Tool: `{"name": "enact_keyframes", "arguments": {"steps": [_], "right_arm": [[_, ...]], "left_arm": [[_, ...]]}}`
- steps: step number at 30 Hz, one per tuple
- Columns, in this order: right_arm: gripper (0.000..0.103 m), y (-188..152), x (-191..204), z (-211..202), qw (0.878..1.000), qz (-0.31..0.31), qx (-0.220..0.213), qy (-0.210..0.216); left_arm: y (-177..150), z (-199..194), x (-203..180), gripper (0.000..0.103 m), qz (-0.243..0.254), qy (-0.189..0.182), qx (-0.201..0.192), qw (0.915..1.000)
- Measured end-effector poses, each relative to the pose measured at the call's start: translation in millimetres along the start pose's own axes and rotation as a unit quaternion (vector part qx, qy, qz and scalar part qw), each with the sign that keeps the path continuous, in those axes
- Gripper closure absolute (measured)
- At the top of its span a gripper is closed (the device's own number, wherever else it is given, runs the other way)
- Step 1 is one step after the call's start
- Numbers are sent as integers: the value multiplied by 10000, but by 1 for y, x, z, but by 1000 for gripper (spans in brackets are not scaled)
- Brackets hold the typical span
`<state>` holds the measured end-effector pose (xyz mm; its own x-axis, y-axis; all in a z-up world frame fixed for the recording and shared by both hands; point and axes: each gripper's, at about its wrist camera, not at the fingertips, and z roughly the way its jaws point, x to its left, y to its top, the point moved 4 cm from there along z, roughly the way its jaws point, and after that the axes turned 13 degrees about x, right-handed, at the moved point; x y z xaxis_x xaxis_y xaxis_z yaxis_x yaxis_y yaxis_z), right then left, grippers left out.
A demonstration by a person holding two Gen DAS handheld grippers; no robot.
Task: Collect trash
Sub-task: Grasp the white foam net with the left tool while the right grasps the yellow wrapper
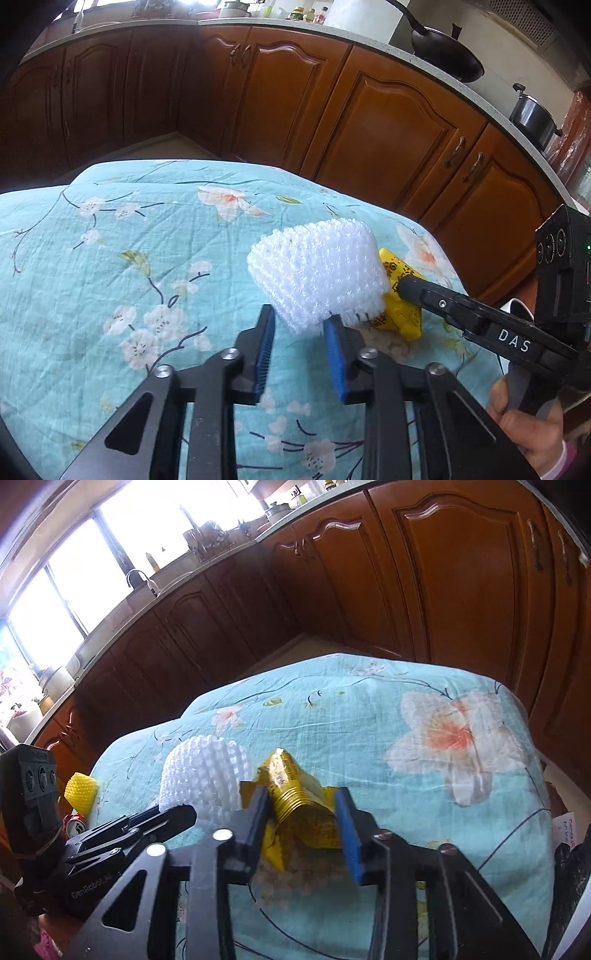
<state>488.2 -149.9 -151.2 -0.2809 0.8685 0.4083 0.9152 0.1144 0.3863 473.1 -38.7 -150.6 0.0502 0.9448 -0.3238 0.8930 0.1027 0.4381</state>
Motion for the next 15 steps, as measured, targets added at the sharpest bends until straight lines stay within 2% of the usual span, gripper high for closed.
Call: {"name": "enact_keyframes", "arguments": {"steps": [3,5,10,15], "right_arm": [[80,-5,1,-7,9998,-74,-122,-132],[82,-10,0,-15,9997,-33,-188,-117],[82,-29,-7,-43,9992,133,-370,19],[82,-64,-13,-77,9984,207,-535,14]], "left_arm": [[-1,4,-1,88,74,-27,-38,10000],[-5,1,-2,89,114,-46,-62,9999],[-25,-21,-9,89,177,-161,-193,9995],[-53,-44,-22,89,297,-231,-295,9989]]}}
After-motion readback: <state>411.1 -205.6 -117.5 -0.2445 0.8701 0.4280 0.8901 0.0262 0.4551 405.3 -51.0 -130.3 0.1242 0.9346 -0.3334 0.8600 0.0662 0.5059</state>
